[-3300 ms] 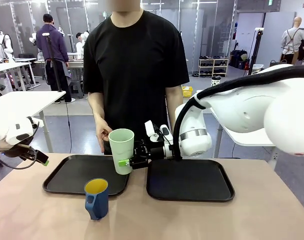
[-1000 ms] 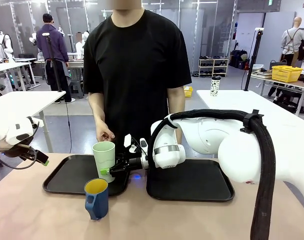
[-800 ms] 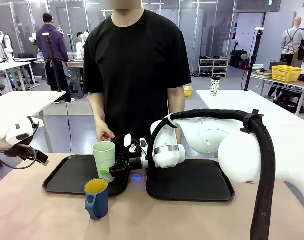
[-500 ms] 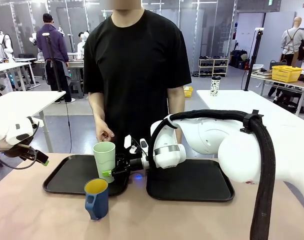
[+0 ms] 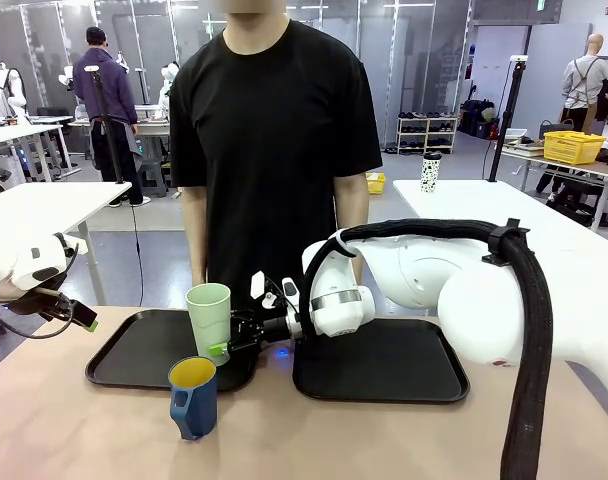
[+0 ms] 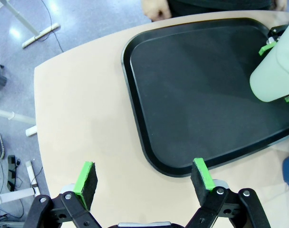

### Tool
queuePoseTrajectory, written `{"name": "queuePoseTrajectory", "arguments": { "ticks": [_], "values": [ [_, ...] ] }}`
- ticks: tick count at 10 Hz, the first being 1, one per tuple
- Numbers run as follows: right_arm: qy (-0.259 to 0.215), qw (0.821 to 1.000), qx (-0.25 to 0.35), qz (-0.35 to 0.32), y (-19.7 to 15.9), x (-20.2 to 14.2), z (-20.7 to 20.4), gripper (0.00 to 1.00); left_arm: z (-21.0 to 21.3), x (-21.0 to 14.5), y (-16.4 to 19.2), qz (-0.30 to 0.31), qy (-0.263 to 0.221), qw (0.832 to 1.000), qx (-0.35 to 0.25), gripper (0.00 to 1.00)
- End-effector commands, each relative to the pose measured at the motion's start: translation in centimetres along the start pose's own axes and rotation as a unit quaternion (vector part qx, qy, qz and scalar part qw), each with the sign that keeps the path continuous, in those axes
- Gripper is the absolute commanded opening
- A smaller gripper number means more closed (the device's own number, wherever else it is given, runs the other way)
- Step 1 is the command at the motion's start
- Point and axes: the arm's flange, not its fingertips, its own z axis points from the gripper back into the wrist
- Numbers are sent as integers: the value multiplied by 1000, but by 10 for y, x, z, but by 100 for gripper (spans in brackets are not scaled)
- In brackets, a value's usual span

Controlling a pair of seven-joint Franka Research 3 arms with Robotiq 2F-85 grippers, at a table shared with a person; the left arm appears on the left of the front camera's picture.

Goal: Sort and store the cups by type.
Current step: Place the picked Reusable plastic cup into the Flat Tray indicated by the person.

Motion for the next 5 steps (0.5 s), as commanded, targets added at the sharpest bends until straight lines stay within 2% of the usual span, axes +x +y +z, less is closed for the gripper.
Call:
{"name": "queuePoseTrajectory", "arguments": {
  "ticks": [1, 5],
  "values": [
    [19, 1000, -2, -14, 11, 8, 14, 100, 1, 0, 1, -4, 0, 1000, 3, 100],
    [27, 999, -25, -30, 19, 9, 36, 100, 1, 0, 1, -4, 0, 1000, 3, 100]
  ]
}}
